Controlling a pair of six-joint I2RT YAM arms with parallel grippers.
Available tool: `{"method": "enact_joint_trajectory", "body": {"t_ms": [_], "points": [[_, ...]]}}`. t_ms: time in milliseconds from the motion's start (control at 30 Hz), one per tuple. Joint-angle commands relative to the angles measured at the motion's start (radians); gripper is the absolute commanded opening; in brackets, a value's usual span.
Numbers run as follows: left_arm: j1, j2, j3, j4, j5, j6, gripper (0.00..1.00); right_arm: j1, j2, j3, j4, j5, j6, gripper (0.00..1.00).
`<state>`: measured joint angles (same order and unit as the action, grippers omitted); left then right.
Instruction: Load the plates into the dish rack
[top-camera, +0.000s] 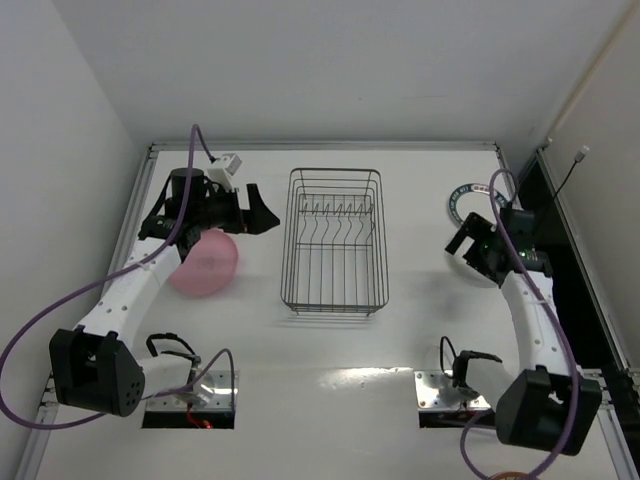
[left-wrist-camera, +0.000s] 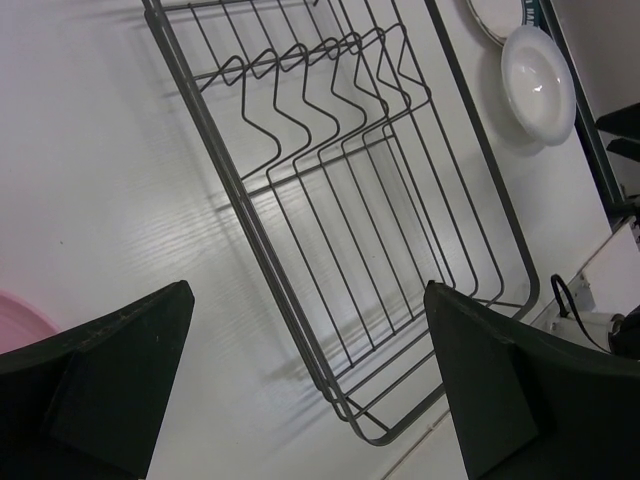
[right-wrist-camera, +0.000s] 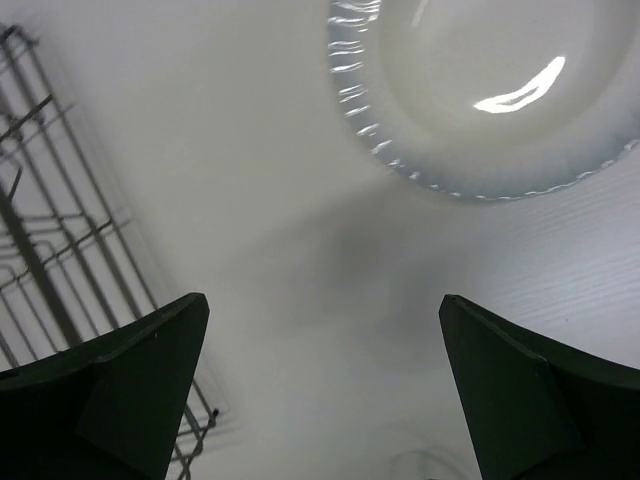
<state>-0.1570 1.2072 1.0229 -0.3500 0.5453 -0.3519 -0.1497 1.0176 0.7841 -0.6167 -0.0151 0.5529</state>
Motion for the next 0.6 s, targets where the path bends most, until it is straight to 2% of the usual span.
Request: {"method": "enact_joint_trajectory", "body": {"t_ms": [0,167,267,333,367,433,567], "points": [[0.008,0.014,0.005,0.017,0.027,0.004,1.0,-0.125,0.032,-0.052,0.103,-0.032,0.065,1.0],[0.008,0.023,0.005,0.017,0.027,0.004,1.0,-0.345,0.078,-0.176,0.215,-0.215,0.065,1.0],[0.008,0.047,0.005,0.017,0.039,0.004,1.0,-0.521,0.142,-0.223,0.279,-0.336,0.084,1.0],[0.008,0.057,0.005,0.017,0.048,0.004,1.0,-0.582,0.209,-0.255,0.351,-0.394,0.116,1.0],[0.008,0.057,0.005,0.017,0.059,0.004,1.0,-0.632,0.235,-0.275,0.386,-0.473,0.126,1.0],[0.008,0.068,0.005,0.028,0.059,0.004,1.0,-0.677,0.301,-0.293,0.474,-0.546,0.166,1.0],[0.008,0.089,0.005,0.028,0.082,-0.006,1.0,-0.703,0.373,-0.293,0.529,-0.556,0.197,1.0]]}}
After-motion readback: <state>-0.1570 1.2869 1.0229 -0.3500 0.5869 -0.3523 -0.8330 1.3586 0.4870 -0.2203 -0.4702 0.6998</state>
